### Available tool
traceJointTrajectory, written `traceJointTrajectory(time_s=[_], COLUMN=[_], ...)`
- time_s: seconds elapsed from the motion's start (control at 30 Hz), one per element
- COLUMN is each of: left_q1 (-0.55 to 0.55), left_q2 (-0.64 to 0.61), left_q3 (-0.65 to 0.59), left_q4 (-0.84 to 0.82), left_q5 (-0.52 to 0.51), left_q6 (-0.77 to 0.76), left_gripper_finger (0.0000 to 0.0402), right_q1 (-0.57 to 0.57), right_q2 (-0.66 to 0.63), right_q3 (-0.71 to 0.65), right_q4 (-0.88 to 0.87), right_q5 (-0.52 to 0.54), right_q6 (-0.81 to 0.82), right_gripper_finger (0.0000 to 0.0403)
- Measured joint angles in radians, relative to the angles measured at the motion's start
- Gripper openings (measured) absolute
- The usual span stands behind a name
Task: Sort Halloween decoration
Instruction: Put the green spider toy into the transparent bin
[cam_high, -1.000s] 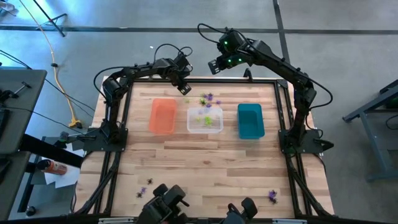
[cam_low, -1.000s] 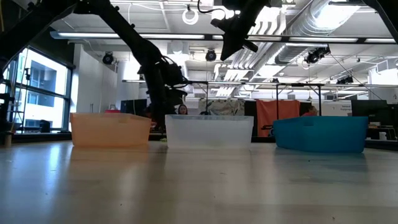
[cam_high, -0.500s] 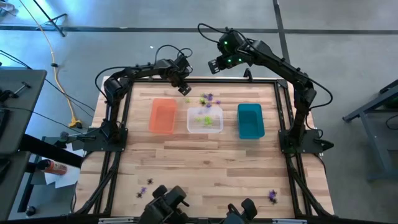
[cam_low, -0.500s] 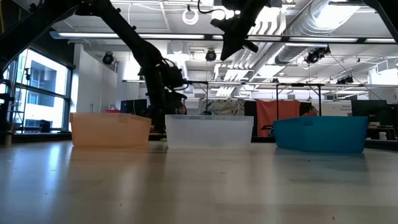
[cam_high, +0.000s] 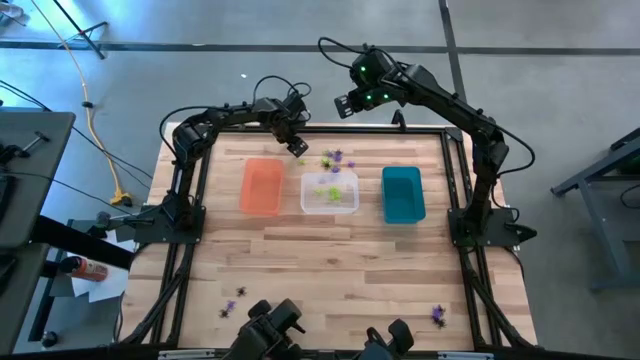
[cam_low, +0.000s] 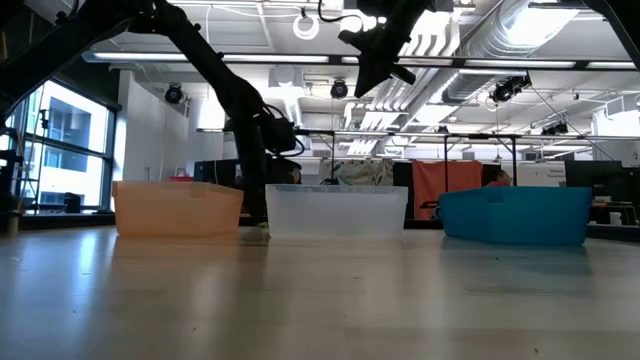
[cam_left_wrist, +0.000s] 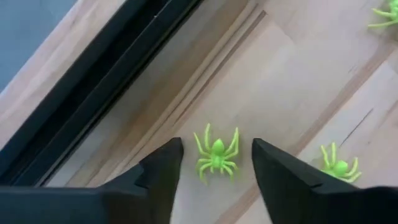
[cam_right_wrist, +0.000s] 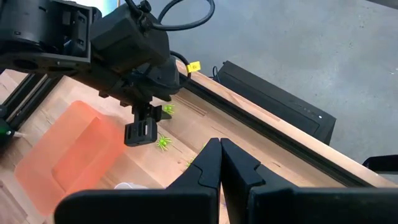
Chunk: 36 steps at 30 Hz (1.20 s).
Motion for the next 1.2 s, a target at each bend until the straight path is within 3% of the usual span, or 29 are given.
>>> traceJointTrajectory(time_s=[0.2, 0.53, 0.8, 0.9, 1.07, 1.2], left_q1=[0.019, 0.084, 0.076, 0.059, 0.009, -0.058], left_q2=[-0.013, -0.146, -0.270, -0.363, -0.569, -0.724], left_q3=[-0.002, -0.005, -0.022, -0.133, -0.443, -0.670], left_q4=[-0.019, -0.025, 0.011, 0.156, 0.547, 0.883], left_q5=[0.010, 0.077, 0.320, 0.427, 0.544, 0.552], left_q6=[0.020, 0.030, 0.038, -0.001, -0.152, -0.307], left_gripper_finger=[0.0020, 0.0001, 0.0000, 0.0000, 0.0000, 0.0000], right_q1=[0.000, 0.000, 0.007, 0.017, 0.035, 0.058], right_q2=[0.000, 0.000, 0.000, 0.000, 0.000, 0.000], right_q3=[0.000, 0.000, 0.000, 0.000, 0.000, 0.000], right_q4=[0.000, 0.000, -0.077, -0.138, -0.208, -0.199], right_q5=[0.000, -0.001, -0.123, -0.149, -0.218, -0.346], right_q6=[0.000, -0.070, -0.204, -0.257, -0.319, -0.384], right_gripper_finger=[0.0000, 0.0000, 0.0000, 0.0000, 0.0000, 0.0000])
